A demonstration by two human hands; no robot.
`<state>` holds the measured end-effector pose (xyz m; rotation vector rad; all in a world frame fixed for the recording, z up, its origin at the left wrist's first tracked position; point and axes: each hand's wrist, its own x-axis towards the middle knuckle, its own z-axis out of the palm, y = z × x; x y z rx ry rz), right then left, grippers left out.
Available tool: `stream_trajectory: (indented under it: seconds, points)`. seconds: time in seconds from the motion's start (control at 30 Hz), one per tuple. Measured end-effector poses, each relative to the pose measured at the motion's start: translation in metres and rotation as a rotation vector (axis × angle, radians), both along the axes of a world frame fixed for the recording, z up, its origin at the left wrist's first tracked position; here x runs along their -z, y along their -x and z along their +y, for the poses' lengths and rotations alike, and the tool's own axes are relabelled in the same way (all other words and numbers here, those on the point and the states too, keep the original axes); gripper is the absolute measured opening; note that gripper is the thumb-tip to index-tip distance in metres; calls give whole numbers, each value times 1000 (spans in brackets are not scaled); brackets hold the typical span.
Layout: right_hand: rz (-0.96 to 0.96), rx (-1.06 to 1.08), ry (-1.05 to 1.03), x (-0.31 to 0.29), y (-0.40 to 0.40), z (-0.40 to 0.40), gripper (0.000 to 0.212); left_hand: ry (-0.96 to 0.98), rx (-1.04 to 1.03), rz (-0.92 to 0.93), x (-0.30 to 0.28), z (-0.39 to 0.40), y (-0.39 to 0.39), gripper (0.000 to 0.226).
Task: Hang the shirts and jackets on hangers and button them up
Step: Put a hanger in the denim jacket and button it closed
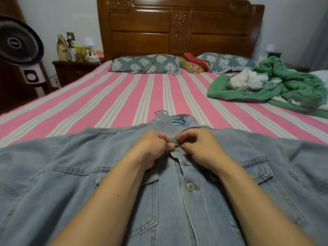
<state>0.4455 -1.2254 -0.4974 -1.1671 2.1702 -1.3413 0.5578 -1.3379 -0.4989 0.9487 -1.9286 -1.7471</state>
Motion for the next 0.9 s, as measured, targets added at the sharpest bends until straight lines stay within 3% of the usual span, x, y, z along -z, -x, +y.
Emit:
stream_trajectory:
  seconds: [0.13, 0.27, 0.43, 0.6, 0.8, 0.9]
  points:
    - [172, -68, -15, 1, -3, 2, 28, -40, -14, 25, 1, 1, 1, 28]
    - [369, 1, -12, 3, -4, 1, 23, -102, -56, 73, 2, -1, 1, 22]
    - [369, -7, 1, 5, -3, 0, 18, -176, -36, 72, -1, -3, -2, 16]
    - [182, -17, 74, 9, 5, -3, 16, -160, 104, 44, -3, -3, -4, 23]
    - [323, 125, 20, 17, 7, -8, 18, -161, 109, 68, -4, 1, -5, 23]
    - [392, 149, -31, 15, 4, -9, 16, -37, 7, 66, -2, 5, -3, 35]
